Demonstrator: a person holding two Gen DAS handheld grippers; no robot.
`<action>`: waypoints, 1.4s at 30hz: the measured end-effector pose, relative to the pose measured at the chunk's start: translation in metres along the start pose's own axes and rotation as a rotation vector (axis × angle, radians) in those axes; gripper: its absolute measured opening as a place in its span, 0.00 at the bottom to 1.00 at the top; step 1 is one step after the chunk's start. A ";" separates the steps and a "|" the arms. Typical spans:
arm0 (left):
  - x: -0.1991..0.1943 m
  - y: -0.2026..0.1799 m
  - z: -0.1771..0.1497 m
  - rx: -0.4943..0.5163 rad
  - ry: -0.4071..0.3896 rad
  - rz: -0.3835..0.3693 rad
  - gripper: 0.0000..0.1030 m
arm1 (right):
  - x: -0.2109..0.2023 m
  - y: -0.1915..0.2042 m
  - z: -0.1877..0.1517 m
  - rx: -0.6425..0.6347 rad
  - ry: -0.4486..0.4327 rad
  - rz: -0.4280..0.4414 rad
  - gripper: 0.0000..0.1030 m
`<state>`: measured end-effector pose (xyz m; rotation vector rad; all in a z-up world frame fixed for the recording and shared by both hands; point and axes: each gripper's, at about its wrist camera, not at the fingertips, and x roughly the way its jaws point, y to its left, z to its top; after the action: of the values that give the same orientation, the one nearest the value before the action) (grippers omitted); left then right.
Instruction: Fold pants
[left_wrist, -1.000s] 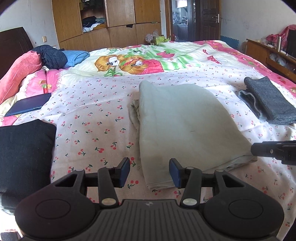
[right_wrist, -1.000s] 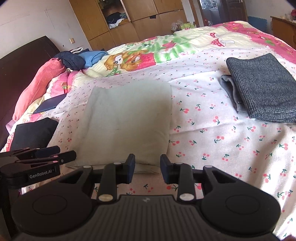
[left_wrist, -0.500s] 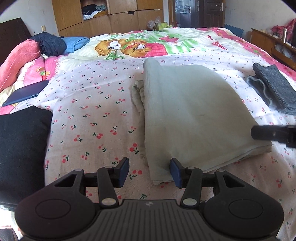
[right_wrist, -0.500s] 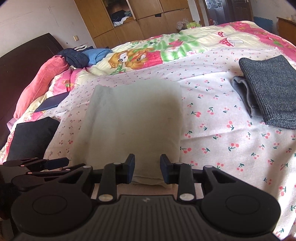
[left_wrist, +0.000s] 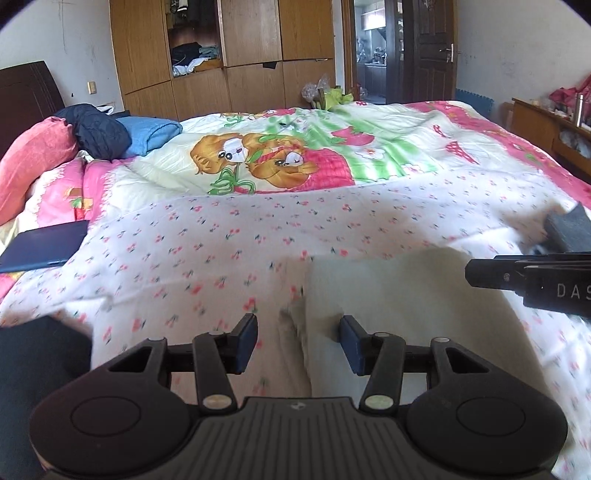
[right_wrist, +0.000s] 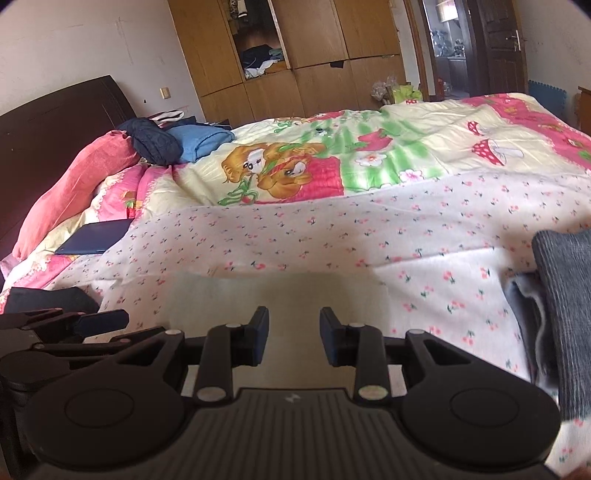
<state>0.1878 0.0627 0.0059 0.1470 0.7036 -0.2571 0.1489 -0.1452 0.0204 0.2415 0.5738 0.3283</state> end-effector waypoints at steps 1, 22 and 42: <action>0.011 0.000 0.004 0.000 -0.004 0.002 0.61 | 0.011 -0.002 0.004 0.000 0.005 -0.003 0.31; -0.031 0.018 -0.029 -0.009 -0.081 0.075 0.68 | -0.044 -0.005 -0.037 0.006 -0.029 0.031 0.33; -0.059 -0.007 -0.082 0.049 0.102 0.051 0.69 | -0.061 -0.020 -0.094 0.102 0.171 -0.046 0.41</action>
<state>0.0918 0.0844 -0.0176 0.2260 0.7942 -0.2198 0.0521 -0.1732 -0.0326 0.2994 0.7647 0.2769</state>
